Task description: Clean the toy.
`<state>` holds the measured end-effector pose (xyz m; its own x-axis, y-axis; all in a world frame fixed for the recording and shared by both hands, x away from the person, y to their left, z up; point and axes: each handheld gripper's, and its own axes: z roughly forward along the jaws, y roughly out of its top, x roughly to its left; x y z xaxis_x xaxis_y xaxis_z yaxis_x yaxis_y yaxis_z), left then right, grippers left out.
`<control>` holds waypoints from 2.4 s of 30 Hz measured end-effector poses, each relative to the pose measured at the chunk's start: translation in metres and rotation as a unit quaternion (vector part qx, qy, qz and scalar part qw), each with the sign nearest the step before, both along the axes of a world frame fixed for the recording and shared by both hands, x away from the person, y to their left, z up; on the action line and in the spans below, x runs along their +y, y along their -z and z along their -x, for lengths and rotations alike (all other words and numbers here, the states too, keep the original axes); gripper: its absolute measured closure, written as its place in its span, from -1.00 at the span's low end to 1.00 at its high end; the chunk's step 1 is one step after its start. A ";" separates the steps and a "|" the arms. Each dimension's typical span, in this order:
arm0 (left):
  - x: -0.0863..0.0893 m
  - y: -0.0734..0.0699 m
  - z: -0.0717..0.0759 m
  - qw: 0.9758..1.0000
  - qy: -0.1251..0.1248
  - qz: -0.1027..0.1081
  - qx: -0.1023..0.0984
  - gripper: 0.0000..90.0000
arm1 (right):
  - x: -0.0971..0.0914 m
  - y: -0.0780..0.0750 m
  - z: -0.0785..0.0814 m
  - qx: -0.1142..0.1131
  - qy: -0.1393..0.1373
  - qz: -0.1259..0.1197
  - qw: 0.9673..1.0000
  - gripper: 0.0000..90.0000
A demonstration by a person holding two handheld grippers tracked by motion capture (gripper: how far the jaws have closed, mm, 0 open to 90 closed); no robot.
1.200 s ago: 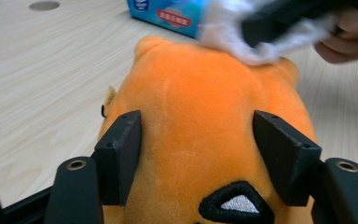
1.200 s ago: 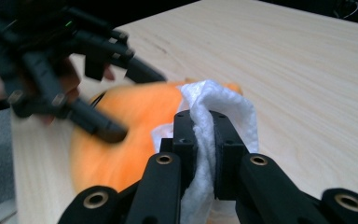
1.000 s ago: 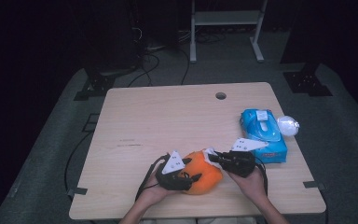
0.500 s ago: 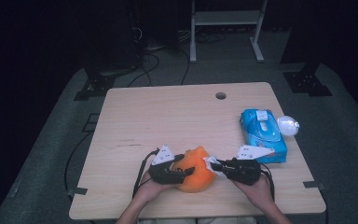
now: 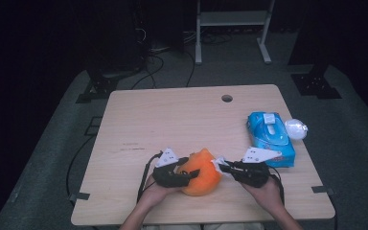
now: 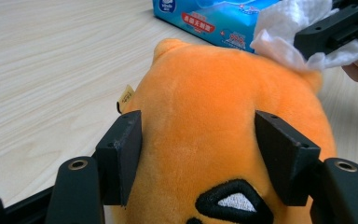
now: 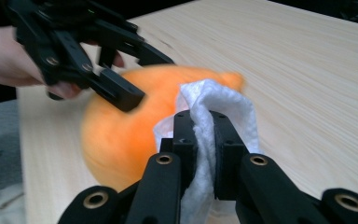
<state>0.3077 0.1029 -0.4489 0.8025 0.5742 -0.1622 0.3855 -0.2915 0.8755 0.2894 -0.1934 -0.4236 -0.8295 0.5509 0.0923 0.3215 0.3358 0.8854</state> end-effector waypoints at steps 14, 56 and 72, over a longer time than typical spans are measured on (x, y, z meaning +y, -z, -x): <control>-0.028 -0.004 0.023 0.995 0.052 -0.048 -0.064 -0.15 | 0.013 0.000 -0.007 0.002 0.007 -0.024 1.000 0.81; -0.021 -0.016 0.013 1.000 -0.013 -0.012 0.014 -0.77 | 0.013 0.003 -0.011 -0.005 0.016 -0.007 1.000 0.82; -0.020 -0.019 0.018 1.000 0.010 0.010 -0.011 -0.49 | 0.017 -0.002 -0.011 -0.006 -0.002 -0.032 0.999 0.81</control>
<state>0.2901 0.0834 -0.4300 0.8174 0.5546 -0.1558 0.3606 -0.2817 0.8892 0.3006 -0.1769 -0.4218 -0.8324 0.5416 0.1174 0.3103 0.2801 0.9084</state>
